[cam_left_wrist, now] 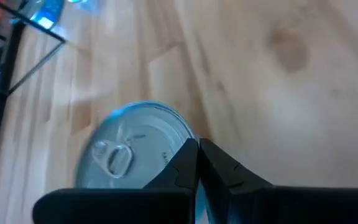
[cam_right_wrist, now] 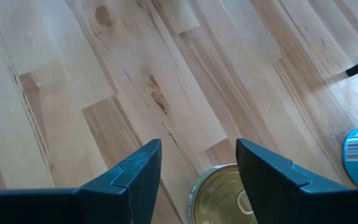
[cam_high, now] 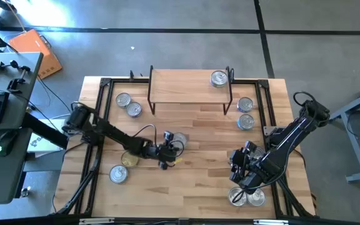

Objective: Stack canned seafood by type on shelf
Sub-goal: Put the yellow blue tuna can on the shelf

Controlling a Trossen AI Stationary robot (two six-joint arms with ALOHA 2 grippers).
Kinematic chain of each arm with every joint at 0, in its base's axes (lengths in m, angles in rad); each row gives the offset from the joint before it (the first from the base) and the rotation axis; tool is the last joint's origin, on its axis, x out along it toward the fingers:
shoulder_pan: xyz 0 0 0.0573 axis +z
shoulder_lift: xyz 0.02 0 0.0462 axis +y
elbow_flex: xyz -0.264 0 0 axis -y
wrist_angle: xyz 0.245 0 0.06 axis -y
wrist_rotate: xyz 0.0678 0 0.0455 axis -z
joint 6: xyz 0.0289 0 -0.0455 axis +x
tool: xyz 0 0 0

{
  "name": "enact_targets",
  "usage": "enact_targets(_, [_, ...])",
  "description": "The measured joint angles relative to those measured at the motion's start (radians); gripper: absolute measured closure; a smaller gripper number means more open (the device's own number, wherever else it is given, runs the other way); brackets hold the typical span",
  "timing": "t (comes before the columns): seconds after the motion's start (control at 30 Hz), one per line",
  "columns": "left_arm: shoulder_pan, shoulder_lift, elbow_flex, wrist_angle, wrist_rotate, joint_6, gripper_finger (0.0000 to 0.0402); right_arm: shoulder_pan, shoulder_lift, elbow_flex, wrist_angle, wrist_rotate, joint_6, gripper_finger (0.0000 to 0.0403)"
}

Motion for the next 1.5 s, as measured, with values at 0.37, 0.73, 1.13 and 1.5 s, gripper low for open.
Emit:
enact_targets(0.37, [-0.067, -0.091, 0.001, 0.016, -0.017, 0.0, 0.0401, 0.0, 0.0, 0.0, 0.002, 0.065, -0.008, 0.0204])
enact_targets(0.73, [-0.085, -0.093, 0.002, 0.042, -0.022, -0.027, 0.0401, 0.0, 0.0, 0.0, 0.006, 0.068, -0.034, 0.0204])
enact_targets(1.13, [-0.117, -0.094, 0.003, 0.063, -0.028, -0.039, 0.0401, -0.008, 0.0, 0.0, 0.005, 0.068, -0.086, 0.0204])
enact_targets(1.5, [-0.144, -0.094, 0.193, -0.079, -0.084, 0.028, 0.0401, -0.023, 0.0, 0.0, -0.003, 0.068, -0.087, 0.0204])
